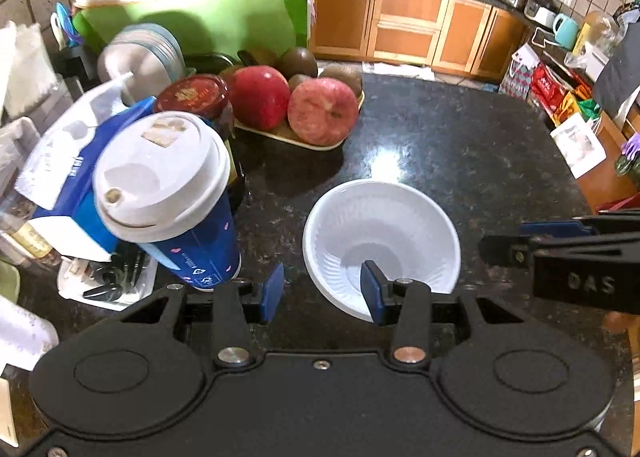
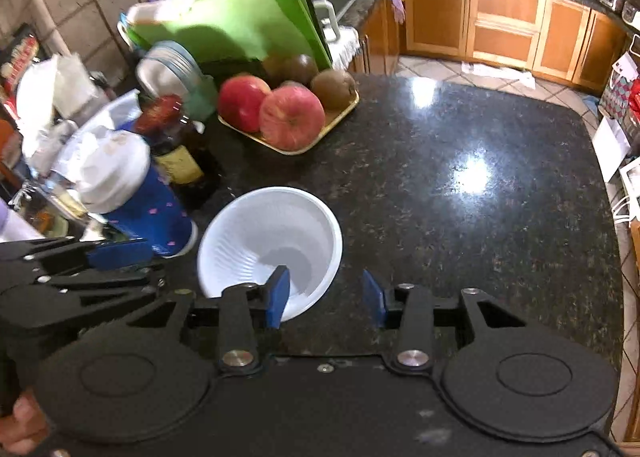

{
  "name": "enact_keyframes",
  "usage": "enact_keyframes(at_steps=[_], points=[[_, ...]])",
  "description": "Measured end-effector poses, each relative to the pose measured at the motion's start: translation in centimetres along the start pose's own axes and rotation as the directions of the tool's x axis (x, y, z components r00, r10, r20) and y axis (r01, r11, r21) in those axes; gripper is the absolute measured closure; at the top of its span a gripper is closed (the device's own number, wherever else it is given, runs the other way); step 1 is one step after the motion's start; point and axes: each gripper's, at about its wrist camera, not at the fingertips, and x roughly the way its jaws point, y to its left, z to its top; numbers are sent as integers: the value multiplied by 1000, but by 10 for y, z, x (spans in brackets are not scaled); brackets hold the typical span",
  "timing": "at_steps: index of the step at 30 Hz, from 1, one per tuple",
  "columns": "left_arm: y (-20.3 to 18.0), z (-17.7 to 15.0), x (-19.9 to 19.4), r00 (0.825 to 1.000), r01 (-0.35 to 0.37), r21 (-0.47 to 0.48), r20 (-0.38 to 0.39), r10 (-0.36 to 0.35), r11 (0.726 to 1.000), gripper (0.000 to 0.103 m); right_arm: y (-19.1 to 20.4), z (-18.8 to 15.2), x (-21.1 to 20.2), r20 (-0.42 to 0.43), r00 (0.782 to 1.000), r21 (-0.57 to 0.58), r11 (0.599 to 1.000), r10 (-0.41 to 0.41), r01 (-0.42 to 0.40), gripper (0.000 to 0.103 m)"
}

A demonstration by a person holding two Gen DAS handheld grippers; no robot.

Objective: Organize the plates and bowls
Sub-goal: 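Carry the held white bowl across the counter with the left gripper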

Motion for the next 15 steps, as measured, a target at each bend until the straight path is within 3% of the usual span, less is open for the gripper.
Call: enact_keyframes(at_steps=[15], points=[[3, 10, 31, 999, 0, 12, -51, 1, 1000, 53, -6, 11, 51, -65, 998, 22, 1000, -17, 18, 75]])
